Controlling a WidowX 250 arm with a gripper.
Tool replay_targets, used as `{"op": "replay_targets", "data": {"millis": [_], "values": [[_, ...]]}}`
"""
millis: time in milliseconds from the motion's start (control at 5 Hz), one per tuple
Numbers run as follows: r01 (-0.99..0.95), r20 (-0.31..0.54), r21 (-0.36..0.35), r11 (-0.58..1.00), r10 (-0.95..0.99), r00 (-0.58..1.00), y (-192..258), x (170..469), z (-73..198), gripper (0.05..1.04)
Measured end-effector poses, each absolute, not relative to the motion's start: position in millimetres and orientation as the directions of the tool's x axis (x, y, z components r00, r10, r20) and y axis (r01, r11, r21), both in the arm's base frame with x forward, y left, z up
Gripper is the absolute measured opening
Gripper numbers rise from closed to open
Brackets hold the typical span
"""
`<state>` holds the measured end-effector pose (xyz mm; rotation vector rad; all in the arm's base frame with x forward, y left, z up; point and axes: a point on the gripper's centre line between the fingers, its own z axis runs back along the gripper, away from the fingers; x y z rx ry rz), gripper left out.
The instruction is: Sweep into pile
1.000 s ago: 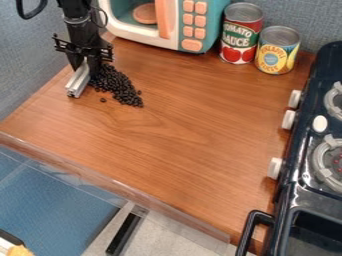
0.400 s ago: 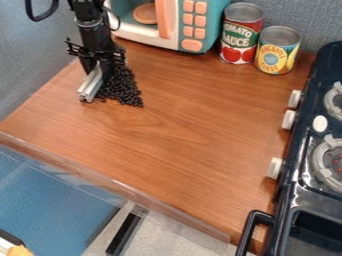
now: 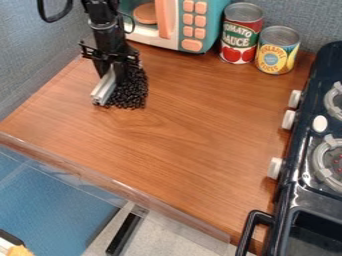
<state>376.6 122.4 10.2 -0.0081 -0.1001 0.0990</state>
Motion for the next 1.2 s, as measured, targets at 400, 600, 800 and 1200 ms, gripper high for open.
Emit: {"op": "replay_targets", "data": {"millis": [400,600,800,1200], "values": [[-0.093,0.098,-0.037,0.995,0.096,0.991,104,373,11,0.378],[-0.088,0.089,-0.049,0.995,0.092,0.992,95,369,11,0.378],[-0.090,0.084,-0.058,0.994,0.095,0.992,91,366,11,0.378],[-0.079,0.069,-0.077,0.994,0.085,0.994,80,360,11,0.378]]}}
